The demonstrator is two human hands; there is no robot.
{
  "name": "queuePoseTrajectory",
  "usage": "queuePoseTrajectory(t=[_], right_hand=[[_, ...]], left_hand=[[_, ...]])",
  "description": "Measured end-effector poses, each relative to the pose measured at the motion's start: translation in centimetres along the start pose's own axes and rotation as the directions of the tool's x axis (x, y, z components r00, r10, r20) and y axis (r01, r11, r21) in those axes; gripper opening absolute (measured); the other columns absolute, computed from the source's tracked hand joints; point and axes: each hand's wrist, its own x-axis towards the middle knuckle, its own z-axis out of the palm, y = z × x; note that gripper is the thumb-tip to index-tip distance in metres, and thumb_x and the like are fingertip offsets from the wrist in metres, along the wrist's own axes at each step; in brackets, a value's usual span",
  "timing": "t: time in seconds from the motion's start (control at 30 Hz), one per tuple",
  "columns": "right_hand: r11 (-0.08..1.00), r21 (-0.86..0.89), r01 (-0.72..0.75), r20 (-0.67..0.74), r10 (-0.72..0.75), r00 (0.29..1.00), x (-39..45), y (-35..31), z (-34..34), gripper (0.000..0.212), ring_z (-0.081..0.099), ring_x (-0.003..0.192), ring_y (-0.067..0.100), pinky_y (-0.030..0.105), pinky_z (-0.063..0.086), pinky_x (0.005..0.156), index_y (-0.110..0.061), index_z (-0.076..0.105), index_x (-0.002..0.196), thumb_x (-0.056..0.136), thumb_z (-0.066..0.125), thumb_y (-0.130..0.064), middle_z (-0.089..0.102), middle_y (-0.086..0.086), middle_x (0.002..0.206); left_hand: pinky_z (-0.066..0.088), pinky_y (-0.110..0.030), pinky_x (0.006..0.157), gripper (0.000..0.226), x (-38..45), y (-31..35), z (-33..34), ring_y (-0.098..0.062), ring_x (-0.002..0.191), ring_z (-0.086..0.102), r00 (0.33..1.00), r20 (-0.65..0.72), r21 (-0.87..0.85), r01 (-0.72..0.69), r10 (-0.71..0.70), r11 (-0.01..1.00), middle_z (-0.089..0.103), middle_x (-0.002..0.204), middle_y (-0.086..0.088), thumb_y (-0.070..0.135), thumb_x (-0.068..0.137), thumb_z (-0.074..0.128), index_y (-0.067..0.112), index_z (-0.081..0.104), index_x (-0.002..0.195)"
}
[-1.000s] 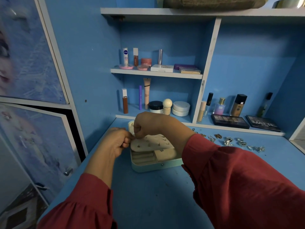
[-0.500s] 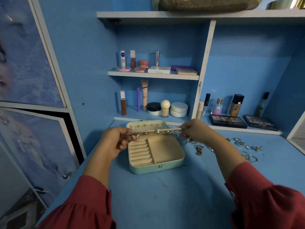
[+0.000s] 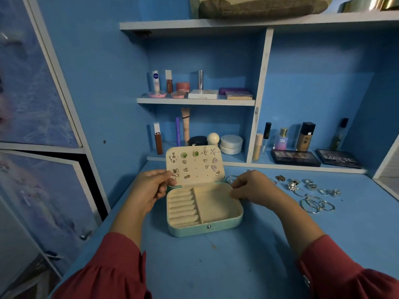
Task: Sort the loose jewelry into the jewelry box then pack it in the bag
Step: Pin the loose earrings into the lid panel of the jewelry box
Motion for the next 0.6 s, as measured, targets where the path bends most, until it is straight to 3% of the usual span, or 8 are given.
queuePoseTrajectory(t=[0.1, 0.23, 0.4, 0.5, 0.6], right_hand=[[1.0, -0.024, -0.002, 0.074, 0.004, 0.997, -0.5, 0.5, -1.2, 0.012, 0.056, 0.054, 0.01, 0.022, 0.048, 0.054, -0.009, 0.072, 0.083, 0.072, 0.075, -0.013, 0.07, 0.007, 0.074], [1.0, 0.031, -0.004, 0.179, -0.001, 0.984, -1.0, 1.1, -2.3, 0.017, 0.057, 0.056, 0.013, 0.022, 0.05, 0.056, -0.005, 0.071, 0.087, 0.076, 0.077, -0.017, 0.068, 0.009, 0.073], [0.955, 0.292, 0.055, -0.17, -0.005, 0.986, 0.3, 1.6, -1.0, 0.02, 0.057, 0.066, 0.013, 0.023, 0.044, 0.058, -0.016, 0.069, 0.099, 0.084, 0.072, -0.029, 0.065, 0.001, 0.079], [0.913, 0.39, 0.122, -0.135, -0.074, 0.988, 0.5, 1.2, 0.6, 0.008, 0.057, 0.074, 0.01, 0.02, 0.043, 0.063, -0.027, 0.066, 0.096, 0.088, 0.067, -0.025, 0.065, -0.004, 0.086], [0.924, 0.349, 0.156, -0.117, -0.122, 0.986, 0.8, 1.1, 1.5, 0.003, 0.059, 0.082, 0.008, 0.018, 0.043, 0.067, -0.028, 0.066, 0.09, 0.088, 0.067, -0.028, 0.067, -0.008, 0.089]], left_hand=[[0.025, -0.016, 0.033, 0.012, 0.0, -0.2, 0.2, -0.006, 0.035, 0.034, 1.0, 0.027, 0.038, 0.006, -0.007, 0.999, 0.061, 0.058, -0.007, 0.006, 0.09, 0.06, -0.003, 0.064, 0.098], [0.022, -0.016, 0.034, 0.011, 0.0, -0.3, 0.4, -0.007, 0.034, 0.031, 0.998, 0.057, 0.099, -0.005, -0.001, 0.995, 0.054, 0.053, -0.004, 0.008, 0.087, 0.064, -0.002, 0.066, 0.093], [0.02, -0.015, 0.035, 0.006, 0.0, -0.4, 0.5, -0.008, 0.035, 0.027, 0.997, 0.075, 0.14, -0.016, 0.006, 0.99, 0.05, 0.052, -0.004, 0.008, 0.085, 0.067, 0.002, 0.065, 0.088], [0.019, -0.014, 0.035, 0.008, -0.1, -0.2, 0.4, -0.008, 0.035, 0.027, 0.995, 0.095, 0.154, -0.024, 0.009, 0.988, 0.05, 0.053, -0.005, 0.009, 0.085, 0.067, 0.003, 0.065, 0.089], [0.02, -0.015, 0.036, 0.011, -0.3, 0.0, 0.3, -0.008, 0.037, 0.028, 0.997, 0.081, 0.193, -0.031, 0.016, 0.981, 0.05, 0.056, -0.006, 0.012, 0.084, 0.07, 0.005, 0.067, 0.091]])
